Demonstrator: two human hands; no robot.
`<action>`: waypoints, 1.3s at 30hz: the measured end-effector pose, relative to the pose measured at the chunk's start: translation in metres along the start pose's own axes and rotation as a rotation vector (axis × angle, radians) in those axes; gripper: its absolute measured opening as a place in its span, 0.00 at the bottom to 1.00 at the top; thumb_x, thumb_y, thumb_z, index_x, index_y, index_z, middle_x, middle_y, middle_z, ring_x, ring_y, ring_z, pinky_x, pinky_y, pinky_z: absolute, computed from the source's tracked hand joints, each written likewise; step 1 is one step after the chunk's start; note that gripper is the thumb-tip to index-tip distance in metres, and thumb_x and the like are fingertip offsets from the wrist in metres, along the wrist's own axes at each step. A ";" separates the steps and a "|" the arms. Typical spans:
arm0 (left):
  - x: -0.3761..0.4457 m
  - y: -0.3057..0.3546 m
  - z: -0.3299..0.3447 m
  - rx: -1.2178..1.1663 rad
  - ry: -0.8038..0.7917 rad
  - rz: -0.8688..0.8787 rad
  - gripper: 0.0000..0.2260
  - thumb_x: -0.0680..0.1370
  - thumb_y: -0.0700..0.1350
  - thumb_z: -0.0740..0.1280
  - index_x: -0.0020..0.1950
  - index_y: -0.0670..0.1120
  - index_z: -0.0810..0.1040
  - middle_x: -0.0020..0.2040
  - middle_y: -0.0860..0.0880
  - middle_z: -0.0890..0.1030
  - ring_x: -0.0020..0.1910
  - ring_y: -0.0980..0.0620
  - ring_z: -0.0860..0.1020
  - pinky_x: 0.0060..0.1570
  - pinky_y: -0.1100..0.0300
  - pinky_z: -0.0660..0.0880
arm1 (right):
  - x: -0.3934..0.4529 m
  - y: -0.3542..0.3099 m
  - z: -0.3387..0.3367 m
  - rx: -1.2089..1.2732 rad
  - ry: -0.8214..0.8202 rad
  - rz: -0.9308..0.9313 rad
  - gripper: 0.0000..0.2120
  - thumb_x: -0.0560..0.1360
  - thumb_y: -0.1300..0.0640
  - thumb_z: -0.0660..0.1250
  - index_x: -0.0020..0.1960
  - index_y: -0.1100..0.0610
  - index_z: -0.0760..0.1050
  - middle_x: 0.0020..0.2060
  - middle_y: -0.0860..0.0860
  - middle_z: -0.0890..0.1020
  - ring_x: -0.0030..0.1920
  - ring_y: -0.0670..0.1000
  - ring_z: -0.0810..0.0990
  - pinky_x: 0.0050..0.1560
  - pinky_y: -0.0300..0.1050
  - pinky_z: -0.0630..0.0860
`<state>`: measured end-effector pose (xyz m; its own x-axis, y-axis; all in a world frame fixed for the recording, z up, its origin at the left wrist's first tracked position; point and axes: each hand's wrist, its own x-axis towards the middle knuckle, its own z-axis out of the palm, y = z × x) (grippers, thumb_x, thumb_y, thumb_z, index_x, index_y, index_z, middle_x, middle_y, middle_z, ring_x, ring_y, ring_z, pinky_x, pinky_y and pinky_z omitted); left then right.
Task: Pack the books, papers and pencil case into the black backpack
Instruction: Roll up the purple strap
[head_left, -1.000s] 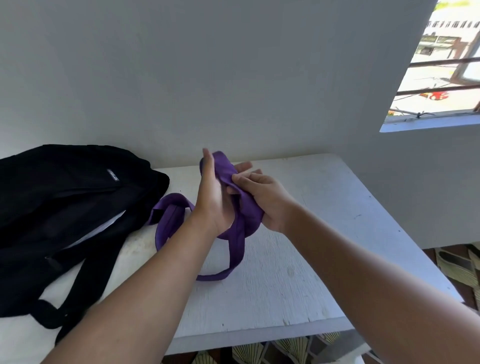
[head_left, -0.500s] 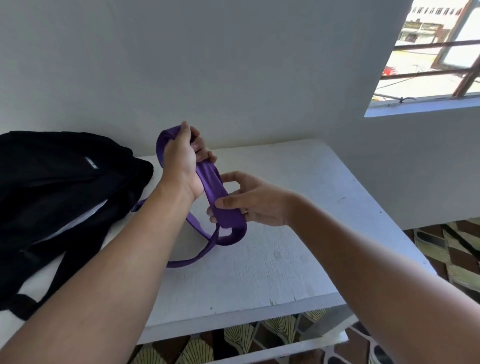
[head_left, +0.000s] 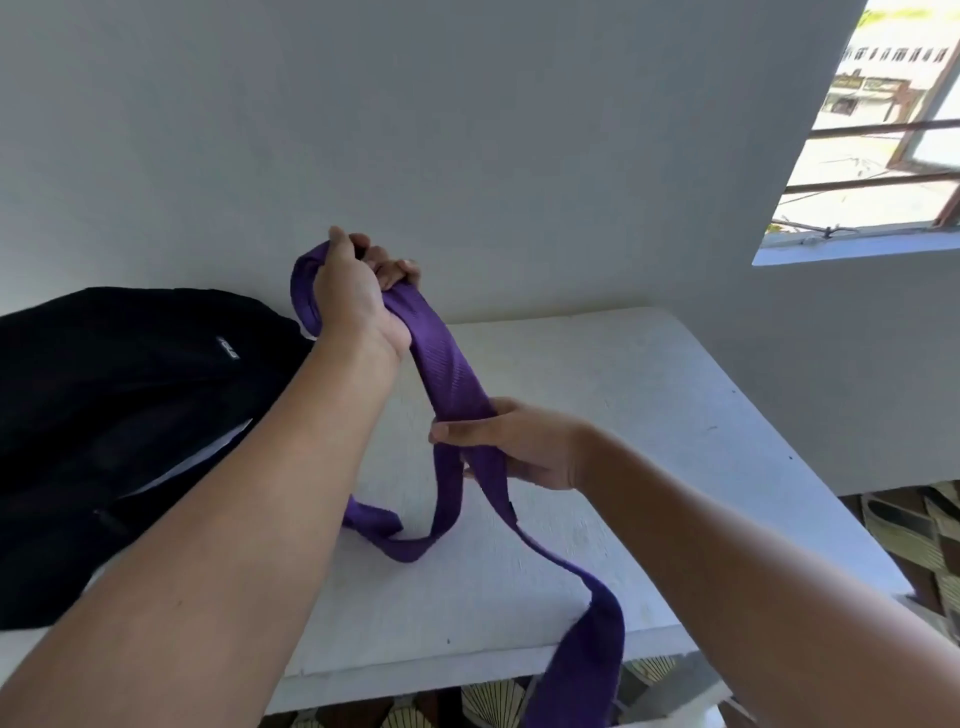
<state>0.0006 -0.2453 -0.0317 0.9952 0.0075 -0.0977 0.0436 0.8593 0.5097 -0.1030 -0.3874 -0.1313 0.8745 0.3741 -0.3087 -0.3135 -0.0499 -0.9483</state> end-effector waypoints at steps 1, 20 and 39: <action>0.003 0.004 -0.002 -0.003 0.004 0.004 0.19 0.86 0.52 0.59 0.37 0.47 0.68 0.25 0.53 0.61 0.20 0.55 0.58 0.27 0.64 0.69 | 0.003 0.002 -0.003 -0.010 0.088 -0.047 0.07 0.79 0.55 0.74 0.54 0.57 0.84 0.46 0.49 0.85 0.51 0.49 0.81 0.63 0.48 0.77; -0.039 -0.064 -0.071 0.260 -0.082 -0.463 0.20 0.86 0.56 0.56 0.52 0.46 0.82 0.53 0.46 0.86 0.37 0.51 0.84 0.32 0.58 0.77 | 0.005 -0.012 -0.021 0.014 0.120 -0.012 0.05 0.83 0.61 0.66 0.57 0.61 0.79 0.43 0.58 0.86 0.37 0.54 0.84 0.48 0.50 0.83; -0.038 0.013 -0.071 1.798 -0.345 -0.823 0.28 0.77 0.62 0.70 0.61 0.38 0.79 0.54 0.36 0.85 0.40 0.42 0.86 0.48 0.49 0.83 | -0.003 0.018 -0.076 -0.879 0.558 -0.153 0.10 0.74 0.46 0.77 0.43 0.46 0.77 0.35 0.44 0.79 0.36 0.45 0.76 0.37 0.43 0.69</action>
<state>-0.0429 -0.1981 -0.0820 0.6574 -0.3144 -0.6848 0.2154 -0.7925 0.5706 -0.0831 -0.4602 -0.1528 0.9986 -0.0348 0.0407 -0.0013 -0.7762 -0.6305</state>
